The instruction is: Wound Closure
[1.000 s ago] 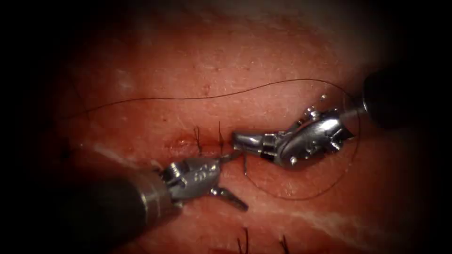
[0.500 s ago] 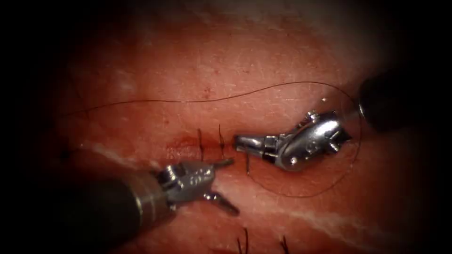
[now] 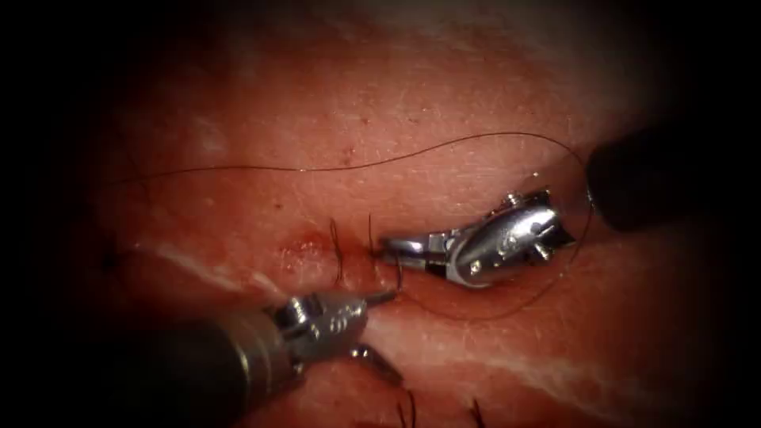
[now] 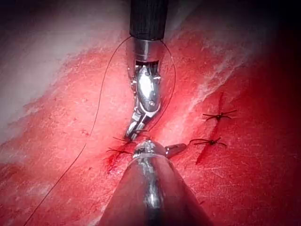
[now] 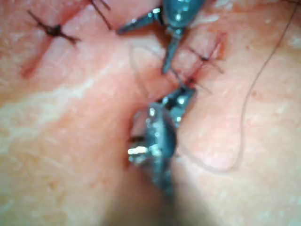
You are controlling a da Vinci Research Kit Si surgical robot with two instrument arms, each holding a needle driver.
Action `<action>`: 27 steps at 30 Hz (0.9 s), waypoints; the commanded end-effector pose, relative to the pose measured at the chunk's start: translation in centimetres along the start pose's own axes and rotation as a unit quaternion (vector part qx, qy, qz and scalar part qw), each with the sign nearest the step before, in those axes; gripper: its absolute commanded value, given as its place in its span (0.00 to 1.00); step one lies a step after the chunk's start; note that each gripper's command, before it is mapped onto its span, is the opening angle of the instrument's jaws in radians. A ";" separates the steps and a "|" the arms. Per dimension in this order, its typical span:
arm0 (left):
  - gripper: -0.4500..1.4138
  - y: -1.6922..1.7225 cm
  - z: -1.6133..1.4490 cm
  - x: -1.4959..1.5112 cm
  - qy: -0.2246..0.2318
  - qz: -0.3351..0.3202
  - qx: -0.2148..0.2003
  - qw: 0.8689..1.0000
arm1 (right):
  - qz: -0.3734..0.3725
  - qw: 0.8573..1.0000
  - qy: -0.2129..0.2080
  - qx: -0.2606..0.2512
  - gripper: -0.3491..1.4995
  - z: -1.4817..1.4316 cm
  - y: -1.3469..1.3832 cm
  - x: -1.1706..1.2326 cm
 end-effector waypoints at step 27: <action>0.59 -0.24 0.06 0.31 0.018 -0.012 0.012 1.000 | -0.008 0.994 0.079 -0.076 0.00 -0.46 0.83 0.59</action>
